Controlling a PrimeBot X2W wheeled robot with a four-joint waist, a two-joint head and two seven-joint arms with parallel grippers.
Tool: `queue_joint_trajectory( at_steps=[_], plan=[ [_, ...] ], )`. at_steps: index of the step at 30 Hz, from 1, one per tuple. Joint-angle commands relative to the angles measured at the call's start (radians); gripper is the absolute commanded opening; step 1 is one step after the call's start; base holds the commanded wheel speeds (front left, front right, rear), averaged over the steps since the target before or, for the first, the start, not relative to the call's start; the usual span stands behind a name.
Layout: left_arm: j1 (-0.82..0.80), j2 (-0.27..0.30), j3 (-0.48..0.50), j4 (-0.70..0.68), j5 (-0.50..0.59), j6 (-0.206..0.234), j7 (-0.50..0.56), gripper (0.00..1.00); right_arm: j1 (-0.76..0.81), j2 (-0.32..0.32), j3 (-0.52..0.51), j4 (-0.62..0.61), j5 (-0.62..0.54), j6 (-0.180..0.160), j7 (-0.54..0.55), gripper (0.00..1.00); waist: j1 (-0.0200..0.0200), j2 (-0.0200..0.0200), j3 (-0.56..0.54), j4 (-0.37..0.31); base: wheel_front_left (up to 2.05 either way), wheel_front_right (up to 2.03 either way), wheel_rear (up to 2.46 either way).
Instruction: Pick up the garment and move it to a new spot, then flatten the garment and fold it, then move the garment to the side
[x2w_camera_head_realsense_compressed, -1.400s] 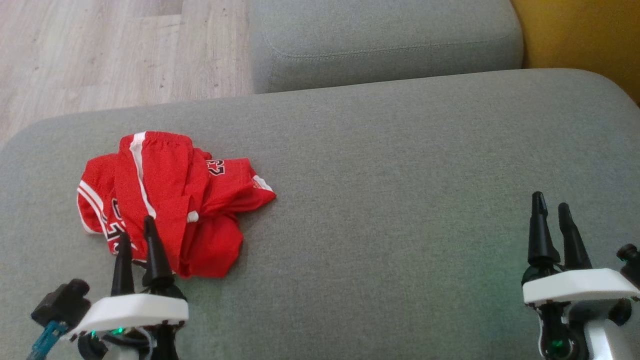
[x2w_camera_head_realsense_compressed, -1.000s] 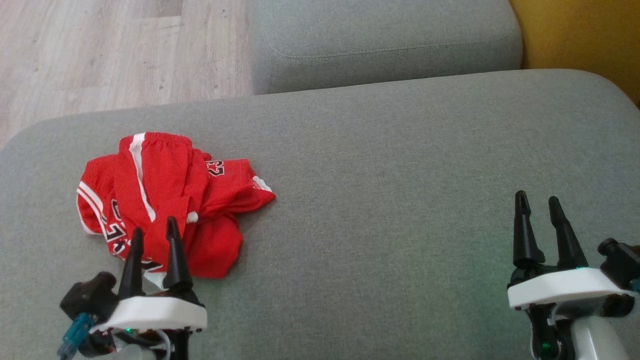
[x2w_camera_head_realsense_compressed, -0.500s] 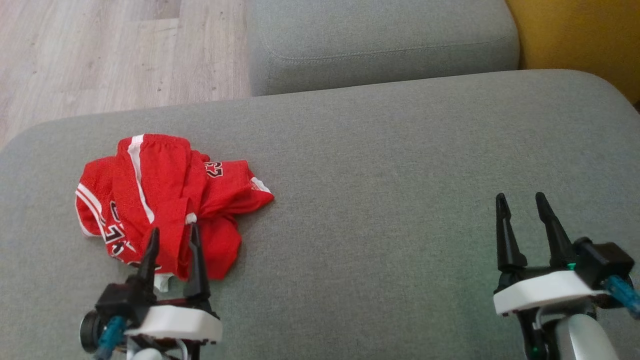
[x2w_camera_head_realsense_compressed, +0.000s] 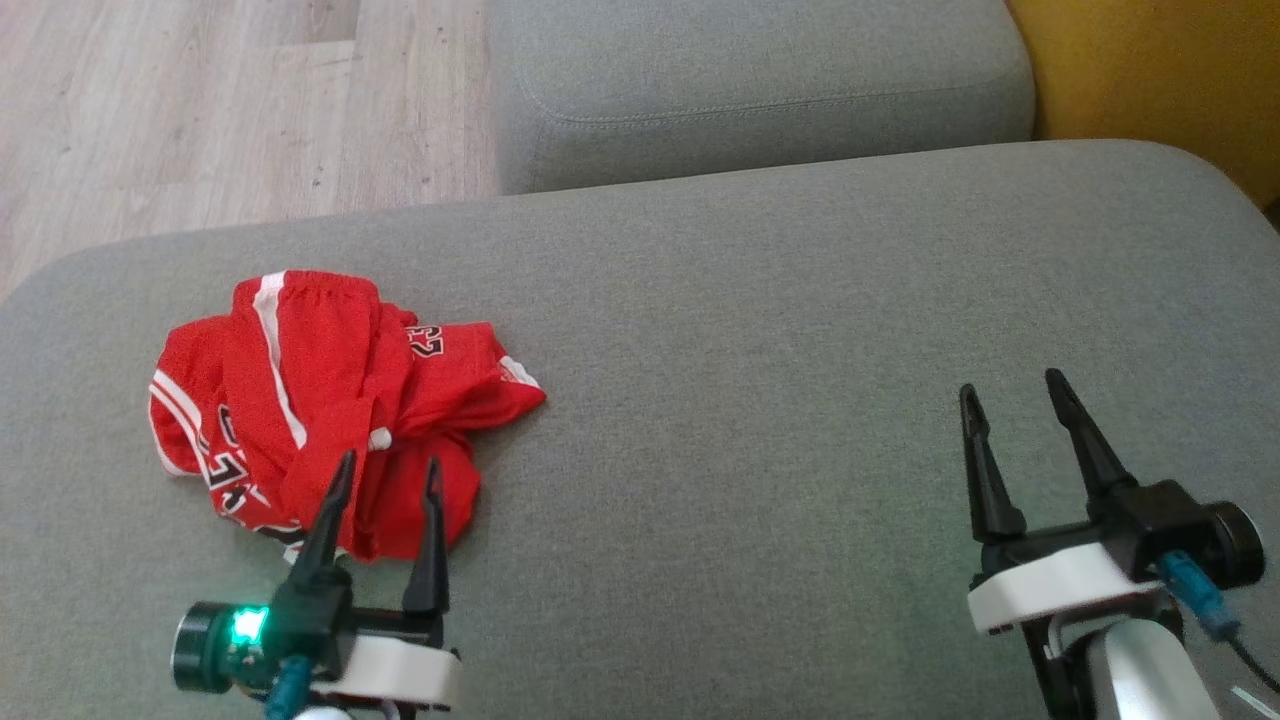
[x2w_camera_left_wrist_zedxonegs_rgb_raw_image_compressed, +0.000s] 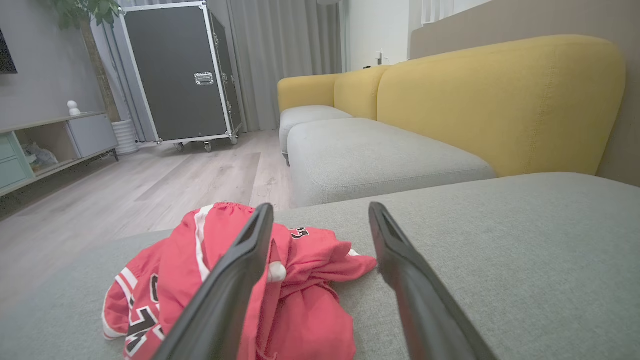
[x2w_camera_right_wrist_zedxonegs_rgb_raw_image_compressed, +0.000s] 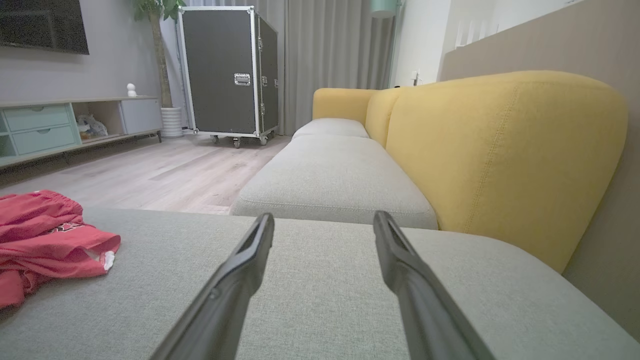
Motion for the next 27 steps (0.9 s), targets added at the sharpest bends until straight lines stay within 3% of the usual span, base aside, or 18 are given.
queue_joint_trajectory(
  at_steps=[1,11,14,18,27],
  plan=[
    [-0.052,0.015,0.019,-0.028,0.026,0.009,-0.012,1.00,-0.050,-0.009,0.025,-0.041,-0.030,-0.001,-0.013,1.00,0.0000,0.0000,0.000,0.000,0.00,0.00,0.00],
    [-0.065,0.040,-0.038,-0.034,0.160,0.068,-0.042,1.00,-0.054,-0.009,0.040,-0.065,-0.199,-0.001,-0.043,1.00,0.0000,0.0000,-0.005,0.000,0.00,0.00,0.00],
    [-0.061,0.030,-0.039,-0.051,0.157,0.074,-0.051,1.00,-0.052,-0.009,0.044,-0.067,-0.210,-0.001,-0.051,1.00,0.0000,0.0000,-0.006,0.001,0.00,0.00,0.00],
    [-0.037,-0.012,0.008,-0.091,0.087,0.049,-0.062,1.00,-0.044,-0.010,0.037,-0.046,-0.105,-0.001,-0.063,1.00,0.0000,0.0000,-0.009,0.002,0.00,0.00,0.00],
    [0.019,-0.090,0.126,-0.056,-0.014,-0.071,-0.062,1.00,-0.031,-0.010,0.047,0.056,0.195,-0.001,-0.063,1.00,0.0000,0.0000,-0.011,0.001,0.00,0.00,0.00]
  ],
)
